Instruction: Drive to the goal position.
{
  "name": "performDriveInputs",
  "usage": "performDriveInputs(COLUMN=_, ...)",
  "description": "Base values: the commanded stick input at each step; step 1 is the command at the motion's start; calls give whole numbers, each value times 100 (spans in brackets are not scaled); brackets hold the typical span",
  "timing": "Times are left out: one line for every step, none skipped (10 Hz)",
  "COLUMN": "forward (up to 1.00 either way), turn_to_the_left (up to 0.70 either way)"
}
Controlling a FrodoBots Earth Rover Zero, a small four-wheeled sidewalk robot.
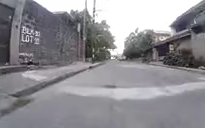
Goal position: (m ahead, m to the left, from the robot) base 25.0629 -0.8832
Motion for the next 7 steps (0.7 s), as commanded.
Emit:
performDriveInputs(forward=100, turn_to_the_left=-29)
performDriveInputs(forward=100, turn_to_the_left=-29)
performDriveInputs(forward=100, turn_to_the_left=-29)
performDriveInputs(forward=100, turn_to_the_left=-29)
performDriveInputs(forward=100, turn_to_the_left=-29)
performDriveInputs(forward=100, turn_to_the_left=-29)
performDriveInputs(forward=100, turn_to_the_left=-28)
